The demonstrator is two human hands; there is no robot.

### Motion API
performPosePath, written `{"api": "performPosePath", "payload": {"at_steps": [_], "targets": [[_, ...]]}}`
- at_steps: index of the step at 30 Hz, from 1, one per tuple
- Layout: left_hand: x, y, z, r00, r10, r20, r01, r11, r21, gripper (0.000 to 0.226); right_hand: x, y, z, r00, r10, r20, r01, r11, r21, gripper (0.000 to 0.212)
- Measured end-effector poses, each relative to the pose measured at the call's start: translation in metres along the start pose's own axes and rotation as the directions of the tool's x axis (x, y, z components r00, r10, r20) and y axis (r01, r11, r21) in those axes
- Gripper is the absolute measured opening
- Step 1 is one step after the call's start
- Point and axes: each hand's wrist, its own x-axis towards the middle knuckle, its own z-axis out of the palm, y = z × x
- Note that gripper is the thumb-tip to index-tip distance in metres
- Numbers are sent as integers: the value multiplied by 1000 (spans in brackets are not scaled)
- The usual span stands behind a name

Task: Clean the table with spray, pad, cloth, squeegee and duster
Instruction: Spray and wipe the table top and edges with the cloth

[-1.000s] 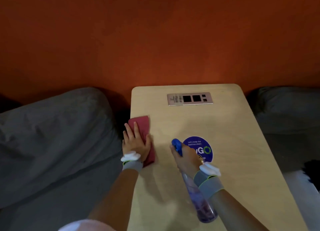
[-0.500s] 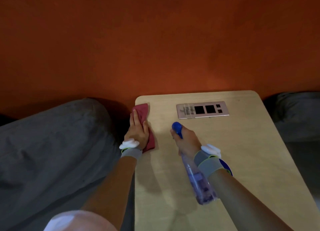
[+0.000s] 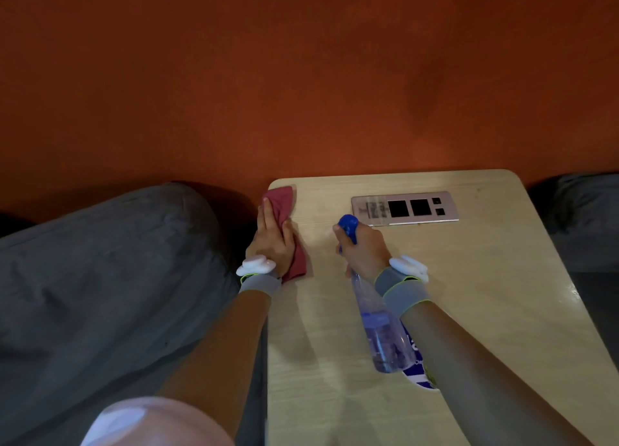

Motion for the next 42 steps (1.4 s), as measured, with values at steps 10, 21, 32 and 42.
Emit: {"api": "performPosePath", "payload": {"at_steps": [10,21,32,42], "targets": [[-1,2,0,1000,-1,-18,1,1000,-5,63,-12,-4,-5,996,-20,91,9,993,118,48],[1,0,1,1000,20,-22,-20,1000,-12,63,-24,6,-12,959,1,283,-50,985,165,46],[28,13,5,947,301,107,-320,884,340,62,-34,24,-29,976,37,216,-100,952,290,44],[-86,-10,1,409,734,541,-912,333,238,56,-36,54,-47,994,54,93,-83,934,347,48]]}}
